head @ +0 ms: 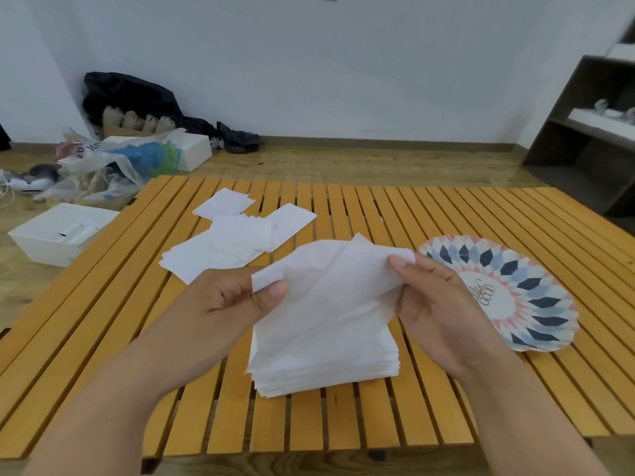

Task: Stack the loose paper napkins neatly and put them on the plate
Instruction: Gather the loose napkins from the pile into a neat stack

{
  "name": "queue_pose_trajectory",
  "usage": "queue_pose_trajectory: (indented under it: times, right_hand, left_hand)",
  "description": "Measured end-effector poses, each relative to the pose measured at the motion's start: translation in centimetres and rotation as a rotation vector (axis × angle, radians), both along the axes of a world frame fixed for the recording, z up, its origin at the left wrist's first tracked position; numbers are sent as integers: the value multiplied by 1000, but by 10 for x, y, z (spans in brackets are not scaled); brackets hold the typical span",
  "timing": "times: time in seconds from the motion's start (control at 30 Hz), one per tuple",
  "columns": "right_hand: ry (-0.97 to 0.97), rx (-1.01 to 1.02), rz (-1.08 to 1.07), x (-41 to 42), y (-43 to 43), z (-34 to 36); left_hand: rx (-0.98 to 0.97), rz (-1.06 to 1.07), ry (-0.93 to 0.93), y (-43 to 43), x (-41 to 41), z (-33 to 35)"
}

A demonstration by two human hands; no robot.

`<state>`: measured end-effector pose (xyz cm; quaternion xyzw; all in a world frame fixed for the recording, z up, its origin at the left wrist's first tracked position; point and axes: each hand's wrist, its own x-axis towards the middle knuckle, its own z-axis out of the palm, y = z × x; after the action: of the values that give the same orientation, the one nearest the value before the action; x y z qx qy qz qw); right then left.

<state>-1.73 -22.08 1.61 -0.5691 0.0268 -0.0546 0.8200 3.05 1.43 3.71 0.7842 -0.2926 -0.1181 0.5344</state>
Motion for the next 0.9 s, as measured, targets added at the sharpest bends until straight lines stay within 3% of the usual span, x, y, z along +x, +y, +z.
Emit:
queue_pose_trajectory:
  times: [0.3, 0.4, 0.5, 0.67, 0.77, 0.9]
  right_hand:
    - [-64, 47, 105, -3, 3, 9]
    - [-19, 2, 176, -3, 4, 8]
    - [32, -110, 251, -4, 5, 5]
    - [109, -311, 190, -2, 4, 1]
    - [115, -326, 160, -2, 5, 0]
    - [118, -315, 97, -1, 5, 0]
  left_hand:
    - [-252, 163, 35, -4, -4, 9]
    - [-302, 226, 131, -7, -5, 8]
    - [-323, 282, 219, -10, -5, 7]
    - [-292, 286, 360, -7, 0, 1]
    - [-242, 211, 487, -1, 2, -3]
    - [-231, 171, 507, 2, 7, -2]
